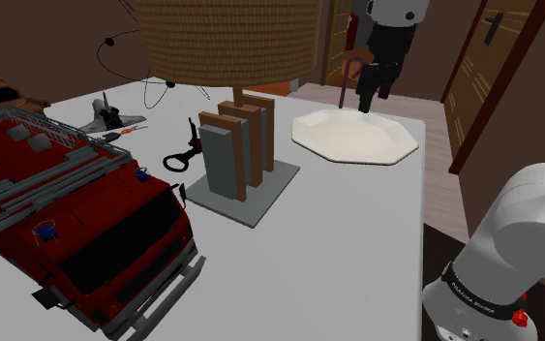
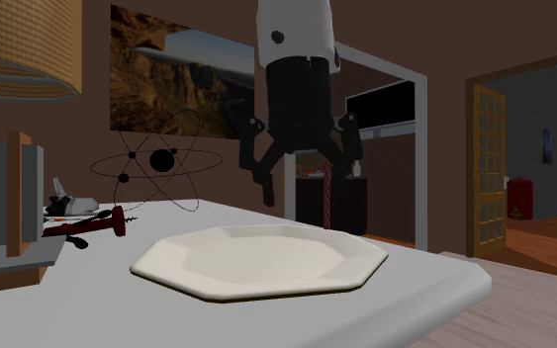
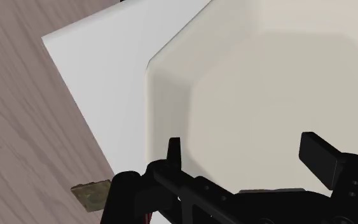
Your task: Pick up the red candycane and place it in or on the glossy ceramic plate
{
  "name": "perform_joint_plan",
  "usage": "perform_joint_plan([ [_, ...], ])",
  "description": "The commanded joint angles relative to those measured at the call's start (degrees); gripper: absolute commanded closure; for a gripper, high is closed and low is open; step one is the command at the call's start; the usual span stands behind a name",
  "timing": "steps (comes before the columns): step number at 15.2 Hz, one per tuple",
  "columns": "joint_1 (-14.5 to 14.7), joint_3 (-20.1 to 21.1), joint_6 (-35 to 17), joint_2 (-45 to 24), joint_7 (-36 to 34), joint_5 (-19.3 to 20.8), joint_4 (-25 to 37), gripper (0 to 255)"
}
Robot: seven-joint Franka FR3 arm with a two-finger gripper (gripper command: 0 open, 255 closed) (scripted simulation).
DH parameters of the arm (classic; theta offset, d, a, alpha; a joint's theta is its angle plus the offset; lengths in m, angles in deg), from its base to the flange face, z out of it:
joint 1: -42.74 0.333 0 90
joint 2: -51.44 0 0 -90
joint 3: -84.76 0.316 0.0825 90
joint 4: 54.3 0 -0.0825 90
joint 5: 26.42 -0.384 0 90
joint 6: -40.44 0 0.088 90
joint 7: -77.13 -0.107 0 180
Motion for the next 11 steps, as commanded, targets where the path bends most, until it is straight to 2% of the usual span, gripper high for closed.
perform_joint_plan([
  [1,0.00,0.00,0.00,0.00,0.00,0.00,0.00,0],
  [6,0.62,-5.60,4.99,-10.49,10.64,1.24,13.23,0],
  [11,1.42,-10.35,11.24,-22.61,21.43,0.82,29.06,0],
])
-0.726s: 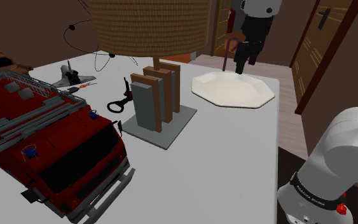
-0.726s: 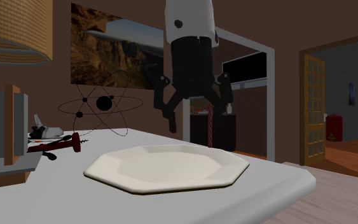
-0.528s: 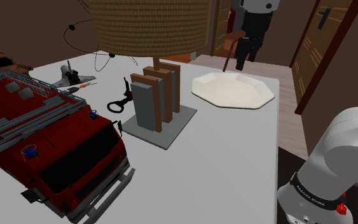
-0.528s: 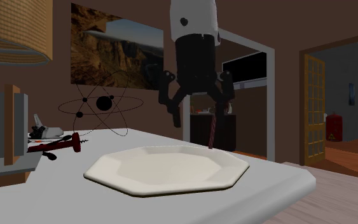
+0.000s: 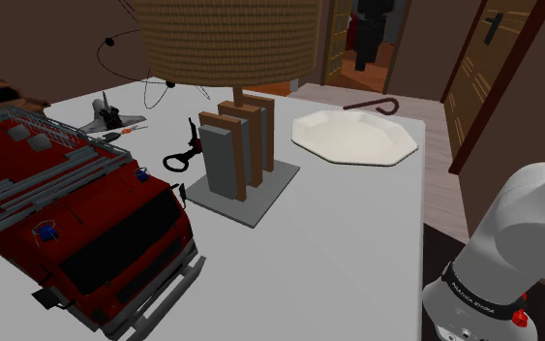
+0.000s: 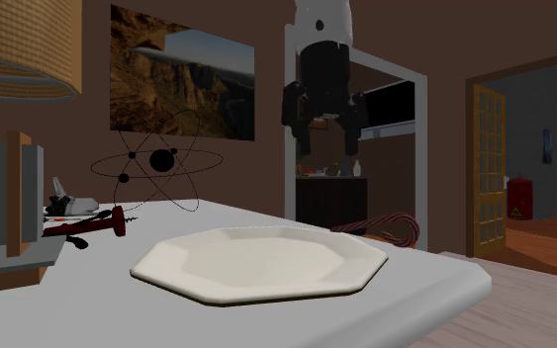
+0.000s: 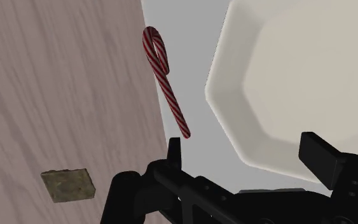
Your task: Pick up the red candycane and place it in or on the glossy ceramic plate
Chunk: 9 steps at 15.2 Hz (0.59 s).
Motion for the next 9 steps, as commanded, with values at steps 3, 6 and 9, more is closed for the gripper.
perform_joint_plan([
  [3,0.29,-3.45,6.15,-10.97,9.08,-1.30,14.80,0],
  [6,0.10,-4.05,6.04,-12.85,10.96,-1.63,16.02,0],
  [9,0.06,-4.02,3.59,-11.78,10.75,-1.43,12.52,0],
])
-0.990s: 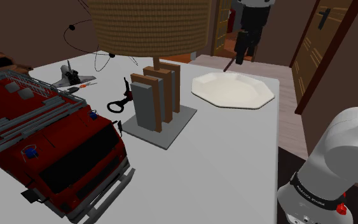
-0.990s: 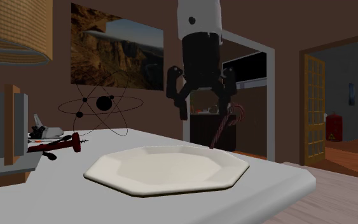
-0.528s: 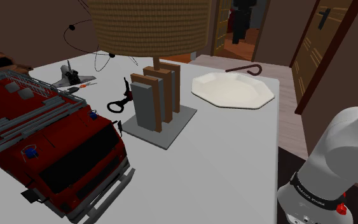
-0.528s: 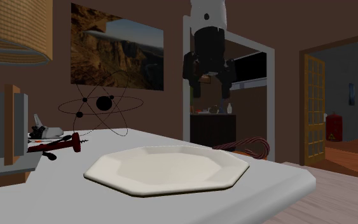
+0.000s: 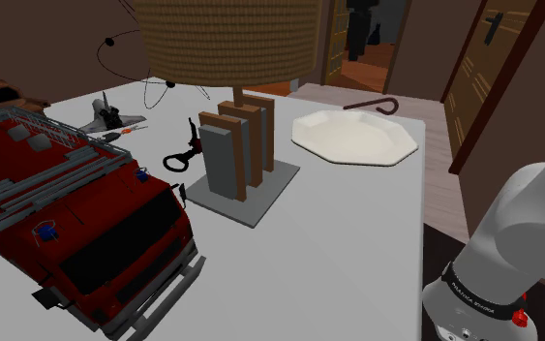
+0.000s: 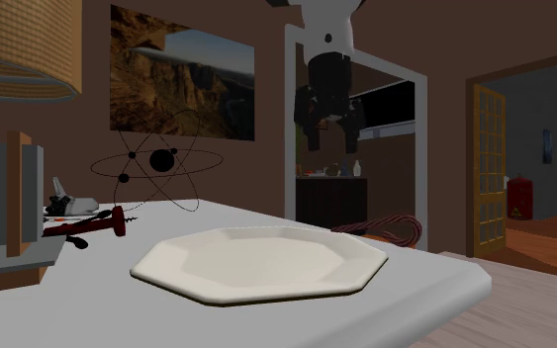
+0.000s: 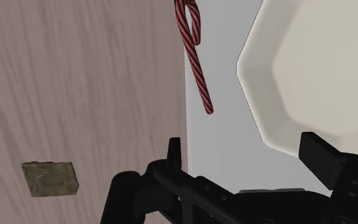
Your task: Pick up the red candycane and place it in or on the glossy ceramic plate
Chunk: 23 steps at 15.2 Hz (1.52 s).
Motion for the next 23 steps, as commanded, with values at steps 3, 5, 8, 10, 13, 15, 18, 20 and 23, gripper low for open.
perform_joint_plan([
  [3,-0.11,-0.09,-2.88,1.06,-0.03,0.23,-3.90,0],
  [5,-0.11,-0.09,-2.88,1.06,-0.03,0.23,-3.90,0],
  [8,-0.11,-0.09,-2.88,1.06,-0.03,0.23,-3.90,0],
  [10,-0.11,-0.09,-2.87,1.06,-0.02,0.23,-3.90,0],
  [13,-0.11,-0.09,-2.87,1.06,-0.02,0.23,-3.90,255],
  [15,-0.11,-0.09,-2.87,1.06,-0.02,0.23,-3.90,255],
  [18,-0.11,-0.09,-2.87,1.06,-0.02,0.23,-3.90,255],
  [20,-0.11,-0.09,-2.87,1.06,-0.02,0.23,-3.90,255],
  [23,-0.58,-0.57,-4.70,2.63,0.22,0.56,-6.76,0],
])
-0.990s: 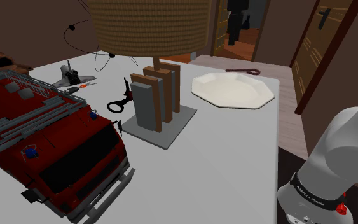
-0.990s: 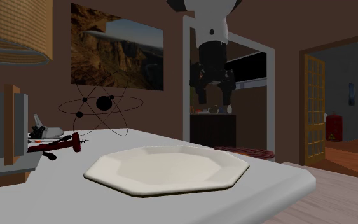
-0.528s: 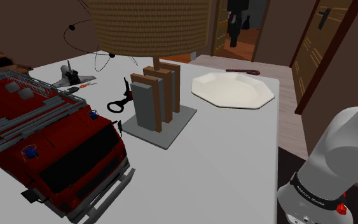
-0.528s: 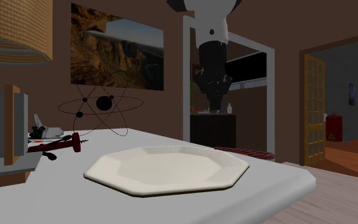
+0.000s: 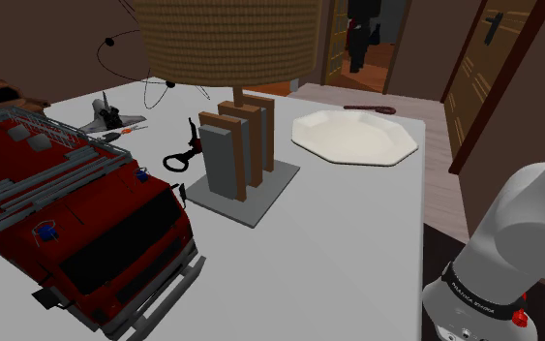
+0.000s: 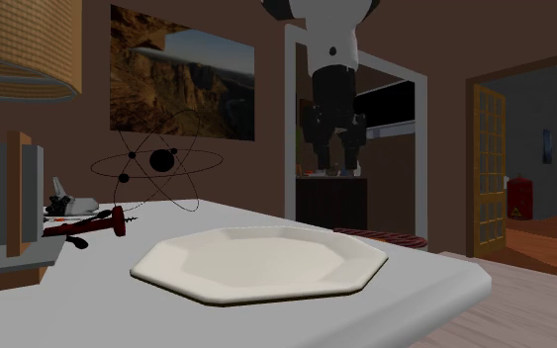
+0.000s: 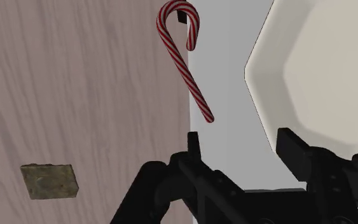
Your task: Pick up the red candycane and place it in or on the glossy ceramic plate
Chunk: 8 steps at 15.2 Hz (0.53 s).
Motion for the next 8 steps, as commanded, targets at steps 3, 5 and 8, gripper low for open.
perform_joint_plan([
  [3,-1.72,-1.78,-6.38,5.30,0.83,1.24,-9.71,0],
  [5,-2.77,-2.96,-9.81,7.84,1.44,1.98,-14.57,0],
  [8,-4.28,-4.66,-14.27,10.79,2.35,2.99,-20.50,0],
])
